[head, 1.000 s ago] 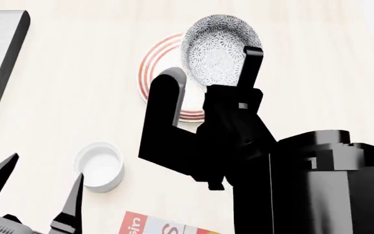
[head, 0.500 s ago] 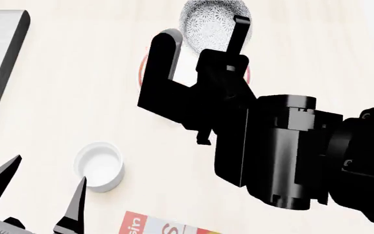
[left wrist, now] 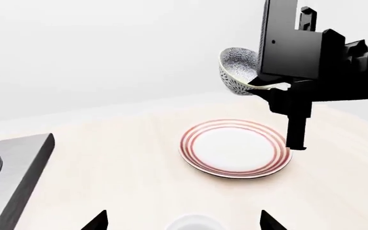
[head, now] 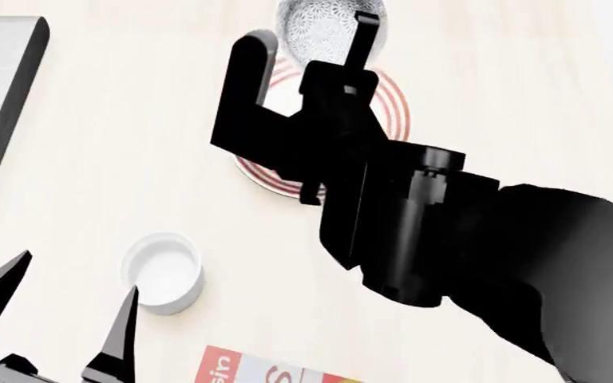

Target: Pick the akita bowl on the cookies box and place it on the plate.

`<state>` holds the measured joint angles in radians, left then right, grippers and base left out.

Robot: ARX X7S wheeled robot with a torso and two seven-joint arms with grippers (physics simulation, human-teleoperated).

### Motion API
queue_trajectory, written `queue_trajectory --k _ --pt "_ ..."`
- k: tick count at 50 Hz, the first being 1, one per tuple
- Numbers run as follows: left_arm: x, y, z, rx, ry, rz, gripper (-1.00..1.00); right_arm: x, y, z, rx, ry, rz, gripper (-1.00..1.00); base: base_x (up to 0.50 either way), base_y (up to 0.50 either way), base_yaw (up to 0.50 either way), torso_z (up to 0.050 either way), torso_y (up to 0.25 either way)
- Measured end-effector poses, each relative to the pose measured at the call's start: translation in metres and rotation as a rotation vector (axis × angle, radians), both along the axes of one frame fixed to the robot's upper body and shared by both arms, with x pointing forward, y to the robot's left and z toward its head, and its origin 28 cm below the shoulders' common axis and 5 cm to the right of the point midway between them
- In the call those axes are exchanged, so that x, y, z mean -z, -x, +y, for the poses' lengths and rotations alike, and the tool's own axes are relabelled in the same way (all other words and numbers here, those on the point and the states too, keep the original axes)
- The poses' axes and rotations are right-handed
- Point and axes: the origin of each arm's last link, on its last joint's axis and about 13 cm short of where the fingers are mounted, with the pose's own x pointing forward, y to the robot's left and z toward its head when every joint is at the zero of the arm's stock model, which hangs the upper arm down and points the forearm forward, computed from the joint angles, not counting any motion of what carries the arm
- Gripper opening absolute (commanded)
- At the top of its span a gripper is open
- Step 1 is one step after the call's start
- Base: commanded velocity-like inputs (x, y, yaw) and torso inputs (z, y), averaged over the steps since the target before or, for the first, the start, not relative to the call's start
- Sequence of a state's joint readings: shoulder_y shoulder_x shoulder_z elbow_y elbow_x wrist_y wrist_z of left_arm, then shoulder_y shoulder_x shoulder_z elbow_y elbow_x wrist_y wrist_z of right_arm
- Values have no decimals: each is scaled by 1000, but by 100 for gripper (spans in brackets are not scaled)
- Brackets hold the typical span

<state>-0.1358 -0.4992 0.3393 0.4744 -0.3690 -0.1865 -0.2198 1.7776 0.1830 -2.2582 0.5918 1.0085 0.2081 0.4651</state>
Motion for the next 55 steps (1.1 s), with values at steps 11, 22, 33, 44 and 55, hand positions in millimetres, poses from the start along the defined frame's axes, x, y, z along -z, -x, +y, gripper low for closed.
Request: queue_trajectory --k 11,22,33,44,55 --pt "1 1 1 15 6 -11 100 11 -15 6 6 -12 1 -100 0 0 0 0 -72" --pt "1 1 1 23 4 -13 100 21 -20 9 7 -8 18 -100 0 0 0 0 -194" --pt "2 1 1 20 4 -5 100 26 -22 11 7 11 19 -100 0 0 0 0 0" --pt "2 1 2 17 5 0 100 33 -25 13 -1 20 38 -100 0 0 0 0 0" --pt "2 1 3 14 7 1 100 30 -26 14 -2 31 54 100 0 0 0 0 0"
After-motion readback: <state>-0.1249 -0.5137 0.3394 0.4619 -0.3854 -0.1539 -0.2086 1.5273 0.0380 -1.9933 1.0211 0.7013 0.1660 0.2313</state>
